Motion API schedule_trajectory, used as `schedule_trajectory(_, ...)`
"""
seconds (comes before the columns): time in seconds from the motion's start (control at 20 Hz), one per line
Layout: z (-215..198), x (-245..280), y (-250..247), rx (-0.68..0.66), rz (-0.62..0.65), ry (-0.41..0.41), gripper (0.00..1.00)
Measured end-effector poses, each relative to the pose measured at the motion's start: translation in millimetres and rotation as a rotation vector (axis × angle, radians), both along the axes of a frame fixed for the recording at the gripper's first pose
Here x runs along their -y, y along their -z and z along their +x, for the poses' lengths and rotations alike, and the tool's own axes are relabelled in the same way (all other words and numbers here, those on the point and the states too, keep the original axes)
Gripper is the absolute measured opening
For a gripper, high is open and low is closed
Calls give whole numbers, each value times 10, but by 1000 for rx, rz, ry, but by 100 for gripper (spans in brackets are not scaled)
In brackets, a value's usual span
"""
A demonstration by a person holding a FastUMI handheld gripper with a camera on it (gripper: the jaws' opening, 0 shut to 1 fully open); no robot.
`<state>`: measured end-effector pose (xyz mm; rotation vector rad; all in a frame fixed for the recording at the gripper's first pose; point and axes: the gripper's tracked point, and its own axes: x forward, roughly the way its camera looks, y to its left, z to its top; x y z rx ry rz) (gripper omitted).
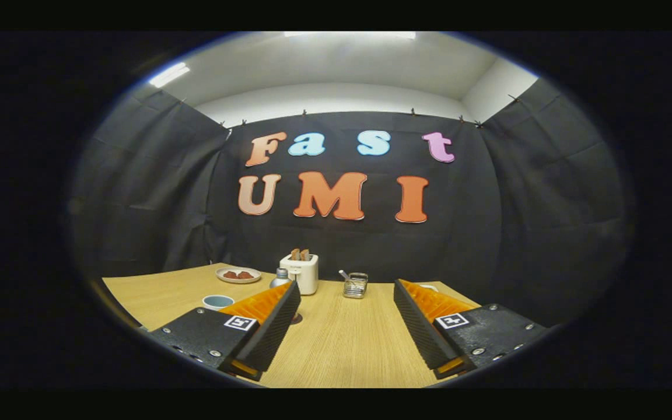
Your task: Take the bottle from table, then pour the juice into the cup, finally place the bottle on the coaster
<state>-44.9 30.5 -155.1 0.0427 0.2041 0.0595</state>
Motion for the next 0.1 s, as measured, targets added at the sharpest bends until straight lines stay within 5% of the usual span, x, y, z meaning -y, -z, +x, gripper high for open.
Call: schedule_trajectory(0.1, 2, -16, 39, -1, -22, -3, 96)
